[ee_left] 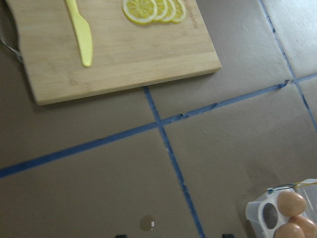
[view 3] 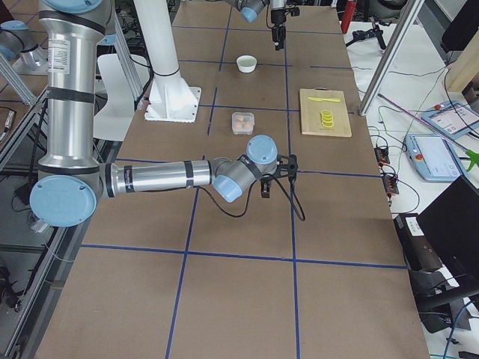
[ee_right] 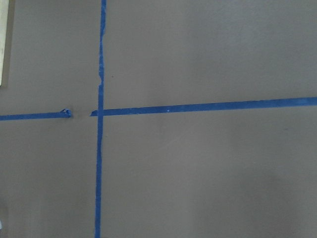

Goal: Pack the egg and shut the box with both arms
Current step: 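Push the clear carton lid shut with the right gripper while the left arm retracts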

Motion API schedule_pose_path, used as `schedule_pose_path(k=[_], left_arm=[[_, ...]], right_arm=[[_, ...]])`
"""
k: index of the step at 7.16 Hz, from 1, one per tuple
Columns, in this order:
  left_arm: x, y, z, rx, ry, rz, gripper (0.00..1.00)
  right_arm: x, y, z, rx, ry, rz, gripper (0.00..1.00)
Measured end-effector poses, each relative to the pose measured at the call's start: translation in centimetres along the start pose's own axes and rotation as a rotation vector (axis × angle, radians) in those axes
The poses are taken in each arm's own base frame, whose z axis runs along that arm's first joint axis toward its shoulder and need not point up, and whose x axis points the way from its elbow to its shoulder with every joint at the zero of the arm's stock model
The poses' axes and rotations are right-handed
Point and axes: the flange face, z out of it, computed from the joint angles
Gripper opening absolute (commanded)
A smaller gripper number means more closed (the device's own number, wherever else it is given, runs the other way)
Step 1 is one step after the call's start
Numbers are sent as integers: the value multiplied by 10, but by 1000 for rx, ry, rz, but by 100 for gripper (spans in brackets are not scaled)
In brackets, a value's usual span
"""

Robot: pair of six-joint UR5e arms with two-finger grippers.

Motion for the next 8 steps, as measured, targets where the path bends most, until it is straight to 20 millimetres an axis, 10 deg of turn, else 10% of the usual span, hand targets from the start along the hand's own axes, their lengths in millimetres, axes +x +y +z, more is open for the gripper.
schedule_pose_path(k=[4,6,8], left_arm=[[-114,28,-57,-13,-85,121,73],[-129,36,-59,-24,-99,147,73],[-132,38,-58,-28,-102,148,73]], right_arm=[[-206,75,115,51,-78,91,100],[-322,123,156,65,-68,127,100],[-416,157,153,101,-10,131,100]])
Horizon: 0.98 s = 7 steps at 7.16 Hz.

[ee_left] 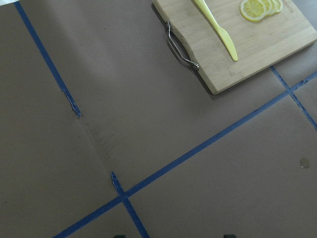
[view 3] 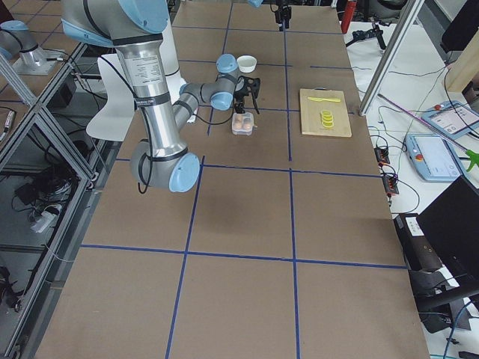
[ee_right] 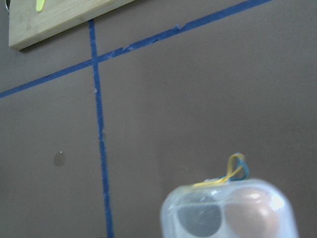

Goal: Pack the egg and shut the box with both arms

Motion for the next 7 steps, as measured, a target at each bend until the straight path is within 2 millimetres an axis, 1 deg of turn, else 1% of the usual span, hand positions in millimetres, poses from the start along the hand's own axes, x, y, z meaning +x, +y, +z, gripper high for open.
schedule_pose_path(k=[1,2,3,4,5,6,7], left_arm=[[0,0,0,-1,0,0,73],[-2,1,-1,0,-1,2,73],[-9,4,-4,1,-10,16,73],[-26,11,-10,0,-30,43,73],[-51,22,-20,-3,-58,74,74],[-80,34,-32,-3,-92,96,96],[-115,43,-50,2,-135,123,100]], right_arm=[[-14,4,-14,9,3,0,100],[-17,-1,-25,22,0,5,100],[-8,-14,-34,37,11,18,100],[19,-36,-41,37,47,39,100],[54,-68,-51,23,90,56,100],[100,-109,-68,8,138,31,100],[163,-157,-93,-5,197,-37,100]])
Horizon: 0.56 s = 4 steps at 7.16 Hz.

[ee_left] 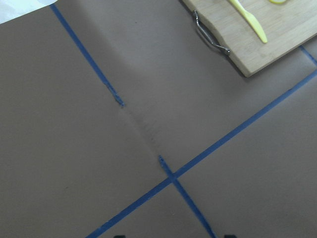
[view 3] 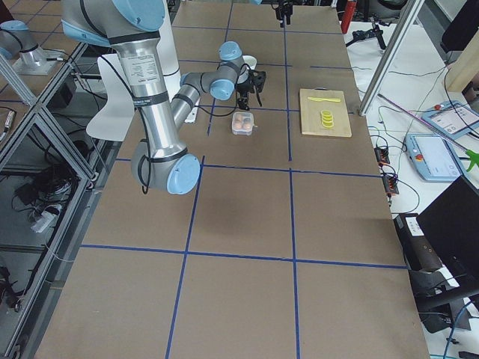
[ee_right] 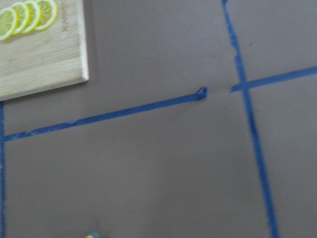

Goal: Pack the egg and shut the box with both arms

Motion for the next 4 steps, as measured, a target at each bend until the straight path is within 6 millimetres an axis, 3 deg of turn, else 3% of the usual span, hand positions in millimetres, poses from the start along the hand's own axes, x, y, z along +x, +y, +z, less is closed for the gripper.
schedule_pose_path(k=[2,4], left_arm=[[-70,25,-34,8,-93,57,100],[-115,43,-65,-21,-208,12,100]], right_arm=[[147,-90,-27,-41,67,-137,100],[292,-151,-53,-53,100,-267,100]])
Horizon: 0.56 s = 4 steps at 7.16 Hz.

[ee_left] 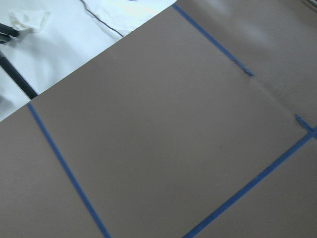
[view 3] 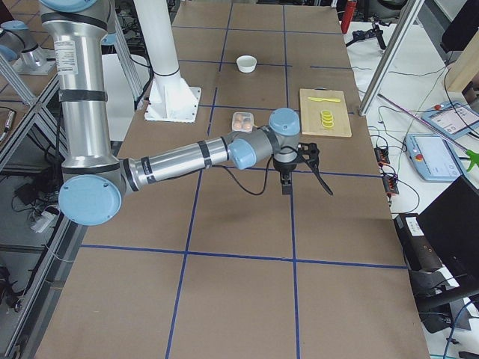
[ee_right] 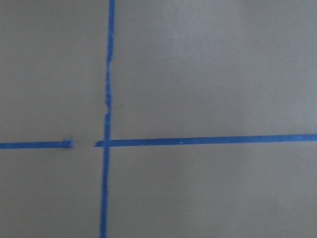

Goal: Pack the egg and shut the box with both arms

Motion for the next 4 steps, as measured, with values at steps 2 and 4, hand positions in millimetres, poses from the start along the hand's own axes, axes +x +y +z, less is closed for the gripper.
schedule_pose_path(k=[2,4], left_arm=[[-20,13,-2,-133,-31,-112,100],[-18,20,-12,-247,-13,-200,100]], right_arm=[[108,8,-2,-23,35,-91,100],[147,12,0,-123,37,-131,100]])
